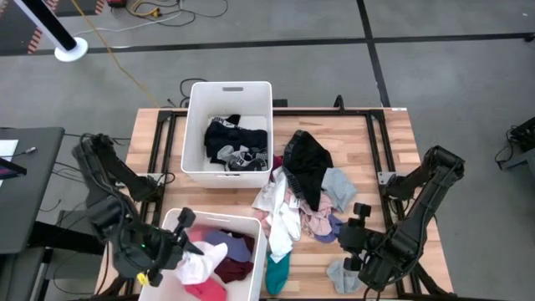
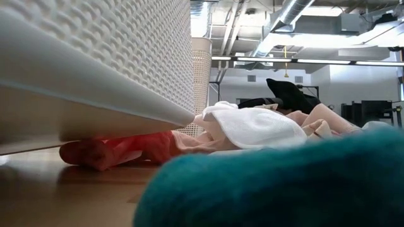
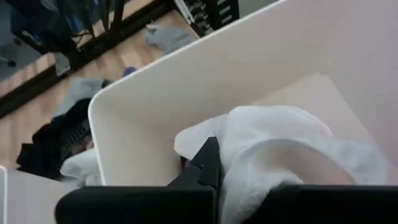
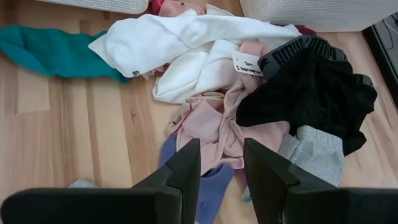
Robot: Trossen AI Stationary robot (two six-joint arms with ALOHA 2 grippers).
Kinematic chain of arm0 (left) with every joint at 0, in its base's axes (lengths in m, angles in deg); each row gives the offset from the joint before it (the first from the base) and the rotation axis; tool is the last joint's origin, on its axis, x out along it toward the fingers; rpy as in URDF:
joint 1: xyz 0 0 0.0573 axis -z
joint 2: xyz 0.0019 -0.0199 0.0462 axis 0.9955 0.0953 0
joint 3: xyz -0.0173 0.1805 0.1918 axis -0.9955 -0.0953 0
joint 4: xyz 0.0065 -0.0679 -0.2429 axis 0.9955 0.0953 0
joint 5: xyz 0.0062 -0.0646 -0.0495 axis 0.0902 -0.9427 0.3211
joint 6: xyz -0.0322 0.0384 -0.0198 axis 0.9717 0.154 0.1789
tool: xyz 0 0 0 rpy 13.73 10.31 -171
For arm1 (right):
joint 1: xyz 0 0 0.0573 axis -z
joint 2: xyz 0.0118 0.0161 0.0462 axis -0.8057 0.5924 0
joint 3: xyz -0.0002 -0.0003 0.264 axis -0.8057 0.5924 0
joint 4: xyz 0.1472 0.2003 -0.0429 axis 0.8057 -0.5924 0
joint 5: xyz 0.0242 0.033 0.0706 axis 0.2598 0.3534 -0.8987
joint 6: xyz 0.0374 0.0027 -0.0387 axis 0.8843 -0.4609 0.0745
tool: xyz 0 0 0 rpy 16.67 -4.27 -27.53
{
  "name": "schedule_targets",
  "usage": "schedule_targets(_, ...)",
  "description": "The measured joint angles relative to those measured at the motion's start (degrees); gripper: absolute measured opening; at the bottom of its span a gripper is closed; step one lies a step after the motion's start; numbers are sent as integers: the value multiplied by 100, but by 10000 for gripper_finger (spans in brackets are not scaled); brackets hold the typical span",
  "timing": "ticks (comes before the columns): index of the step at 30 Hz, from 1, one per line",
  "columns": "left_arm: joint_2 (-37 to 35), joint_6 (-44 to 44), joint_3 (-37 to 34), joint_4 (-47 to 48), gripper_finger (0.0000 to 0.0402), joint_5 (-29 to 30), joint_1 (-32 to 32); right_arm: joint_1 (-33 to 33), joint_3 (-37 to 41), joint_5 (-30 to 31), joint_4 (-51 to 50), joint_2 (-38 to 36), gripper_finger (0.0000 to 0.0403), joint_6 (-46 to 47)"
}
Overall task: Sort clothes
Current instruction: Put the white underwear into the bottom white laundry bin
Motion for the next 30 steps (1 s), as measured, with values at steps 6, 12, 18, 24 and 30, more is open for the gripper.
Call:
schedule_targets(6,4,146,-341,-212,16,-177,-148,0,0,0,0,0,137,-2)
schedule_targets(12,4,305,-634,-350,21,-798,-398,0,-2,-1,-2,0,137,-4)
schedule_targets(18,4,374,-932,-579,22,-1138,-648,0,-7,0,-2,0,137,-7)
schedule_targets(24,4,389,-1018,-627,30,-1243,-815,0,-7,-1,-2,0,137,-9)
schedule_targets(30,2,389,-1018,-666,89,-1567,-927,0,-7,-2,0,0,137,-9)
